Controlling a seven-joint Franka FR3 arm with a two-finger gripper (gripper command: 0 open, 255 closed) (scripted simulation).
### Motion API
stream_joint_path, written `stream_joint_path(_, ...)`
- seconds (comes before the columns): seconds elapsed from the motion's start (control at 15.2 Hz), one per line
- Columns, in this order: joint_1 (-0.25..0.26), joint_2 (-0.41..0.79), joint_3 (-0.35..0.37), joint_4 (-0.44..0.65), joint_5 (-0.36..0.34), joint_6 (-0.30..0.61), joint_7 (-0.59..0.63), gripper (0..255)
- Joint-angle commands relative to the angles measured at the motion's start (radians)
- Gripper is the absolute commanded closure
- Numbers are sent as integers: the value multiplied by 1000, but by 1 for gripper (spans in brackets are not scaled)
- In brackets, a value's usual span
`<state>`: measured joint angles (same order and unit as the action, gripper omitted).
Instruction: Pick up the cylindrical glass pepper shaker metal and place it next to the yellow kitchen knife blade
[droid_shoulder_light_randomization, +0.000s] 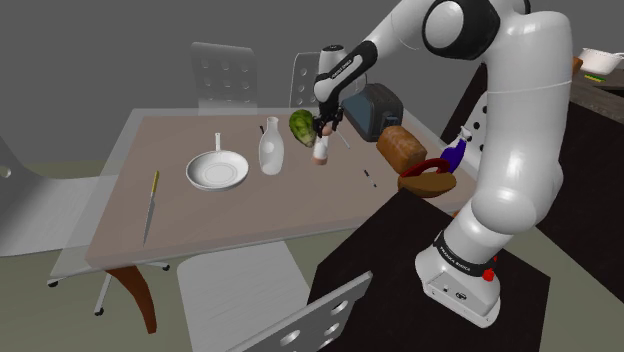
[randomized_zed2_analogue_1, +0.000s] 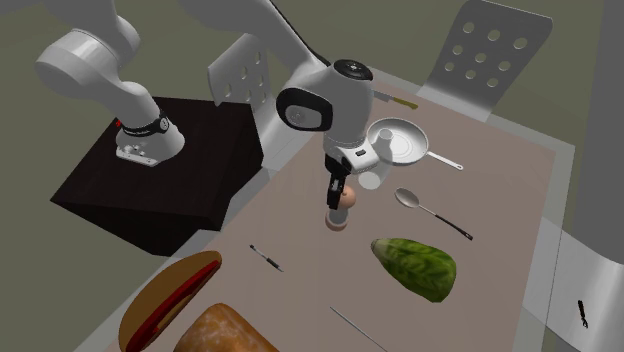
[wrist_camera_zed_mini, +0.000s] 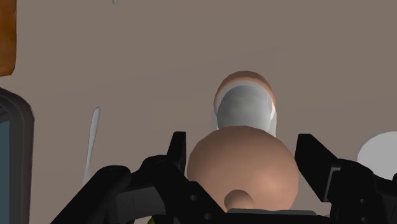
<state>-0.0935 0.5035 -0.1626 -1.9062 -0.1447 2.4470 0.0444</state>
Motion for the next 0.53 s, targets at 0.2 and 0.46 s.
stream_joint_path(0.2,3,-50,-2,2,-1,-51,-6,255)
stream_joint_path(0.46,5,-85,-3,9,-2,-93,-11,255)
